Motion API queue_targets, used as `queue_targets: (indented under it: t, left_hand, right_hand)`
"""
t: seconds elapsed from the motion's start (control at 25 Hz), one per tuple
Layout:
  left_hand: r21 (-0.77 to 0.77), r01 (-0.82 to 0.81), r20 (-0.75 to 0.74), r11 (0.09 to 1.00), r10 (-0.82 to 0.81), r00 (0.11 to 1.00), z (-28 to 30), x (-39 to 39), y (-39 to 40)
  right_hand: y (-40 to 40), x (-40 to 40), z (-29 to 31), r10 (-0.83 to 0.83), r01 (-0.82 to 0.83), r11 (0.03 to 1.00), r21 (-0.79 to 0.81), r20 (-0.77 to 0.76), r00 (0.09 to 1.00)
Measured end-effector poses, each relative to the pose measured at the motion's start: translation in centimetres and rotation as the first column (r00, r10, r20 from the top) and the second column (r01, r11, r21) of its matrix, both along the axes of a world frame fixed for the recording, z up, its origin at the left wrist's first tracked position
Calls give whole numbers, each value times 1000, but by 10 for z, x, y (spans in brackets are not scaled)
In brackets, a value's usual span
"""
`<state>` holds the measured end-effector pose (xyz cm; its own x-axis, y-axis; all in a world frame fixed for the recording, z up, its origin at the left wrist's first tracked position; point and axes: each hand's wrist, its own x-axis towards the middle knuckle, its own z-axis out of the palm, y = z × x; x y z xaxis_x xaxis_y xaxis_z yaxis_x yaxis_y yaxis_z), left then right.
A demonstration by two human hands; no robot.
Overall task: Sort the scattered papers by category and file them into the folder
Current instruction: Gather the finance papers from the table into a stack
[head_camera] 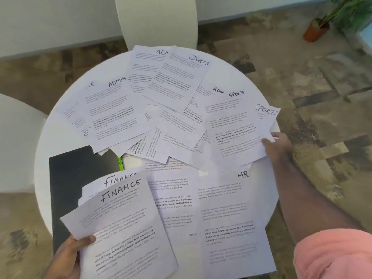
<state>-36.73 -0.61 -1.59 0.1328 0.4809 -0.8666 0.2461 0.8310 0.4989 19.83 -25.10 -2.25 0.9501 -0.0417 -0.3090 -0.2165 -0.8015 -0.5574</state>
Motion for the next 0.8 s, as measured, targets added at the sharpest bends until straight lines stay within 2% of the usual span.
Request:
queue_targets:
  t: [0.08, 0.12, 0.2, 0.32, 0.48, 0.6, 0.8]
  left_hand:
    - [-8, -24, -20, 1000, 24, 1000, 1, -9, 1]
    - [-17, -26, -28, 1000, 26, 999, 1, -12, 1]
    - [-40, -23, -42, 999, 21, 999, 1, -16, 1]
    - [-60, -10, -60, 998, 7, 998, 2, -16, -2]
    - [-57, -17, -55, 998, 14, 998, 3, -9, -10]
    - [-75, -5, -50, 997, 1, 999, 2, -4, -13]
    - [-74, 35, -46, 997, -39, 998, -2, 0, -13]
  right_hand:
    - [-10, 4, 4, 19, -19, 1000, -19, 12, 1000]
    - [-15, 6, 5, 8, -8, 1000, 25, -6, 1000]
    - [-22, 7, 8, -50, 68, 975, 214, -88, 995]
    - [-23, 9, 16, -137, 209, 872, 443, -188, 972]
    - [10, 9, 30, -171, 299, 729, 615, -260, 950]
    - [70, -7, 38, -113, 278, 671, 688, -277, 954]
    - [181, -71, 34, 86, 183, 673, 716, -322, 943]
